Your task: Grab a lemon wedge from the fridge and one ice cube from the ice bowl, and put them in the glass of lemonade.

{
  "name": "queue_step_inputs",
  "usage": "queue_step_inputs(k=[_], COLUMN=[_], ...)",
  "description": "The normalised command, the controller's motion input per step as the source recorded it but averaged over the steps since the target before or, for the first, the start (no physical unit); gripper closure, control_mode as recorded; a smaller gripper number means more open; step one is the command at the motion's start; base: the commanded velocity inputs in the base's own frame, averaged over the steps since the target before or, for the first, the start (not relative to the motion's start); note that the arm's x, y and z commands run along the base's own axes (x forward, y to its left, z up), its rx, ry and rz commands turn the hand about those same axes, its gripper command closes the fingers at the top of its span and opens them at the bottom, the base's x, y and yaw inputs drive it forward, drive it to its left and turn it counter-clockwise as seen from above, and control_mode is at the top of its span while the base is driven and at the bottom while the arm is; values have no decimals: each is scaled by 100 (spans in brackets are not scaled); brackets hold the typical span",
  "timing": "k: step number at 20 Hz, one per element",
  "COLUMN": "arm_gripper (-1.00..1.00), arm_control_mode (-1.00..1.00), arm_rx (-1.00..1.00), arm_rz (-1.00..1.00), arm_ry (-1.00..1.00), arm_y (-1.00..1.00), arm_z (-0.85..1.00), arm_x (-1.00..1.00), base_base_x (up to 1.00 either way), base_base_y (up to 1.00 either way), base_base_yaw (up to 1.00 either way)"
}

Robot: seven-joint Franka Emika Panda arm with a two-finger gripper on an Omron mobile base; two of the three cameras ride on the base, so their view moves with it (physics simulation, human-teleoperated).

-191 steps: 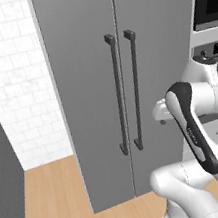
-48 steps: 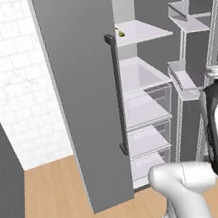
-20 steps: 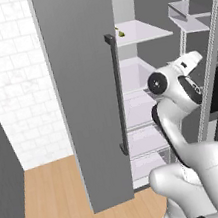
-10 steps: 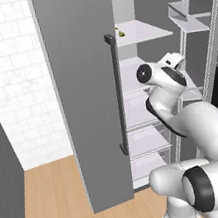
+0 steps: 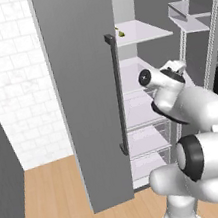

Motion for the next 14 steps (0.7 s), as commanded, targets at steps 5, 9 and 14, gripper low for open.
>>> queue_step_inputs(k=[5, 9, 14], arm_gripper=[-100, -100, -100], arm_control_mode=[-100, -100, -100], arm_rx=[0, 0, 0], arm_rz=[0, -1, -15], arm_ry=[3, 6, 1], arm_y=[-16, -25, -96], arm_z=[-52, -41, -1], arm_x=[79, 70, -16], base_base_x=[0, 0, 0], base_base_y=[0, 0, 0], base_base_yaw=[0, 0, 0])
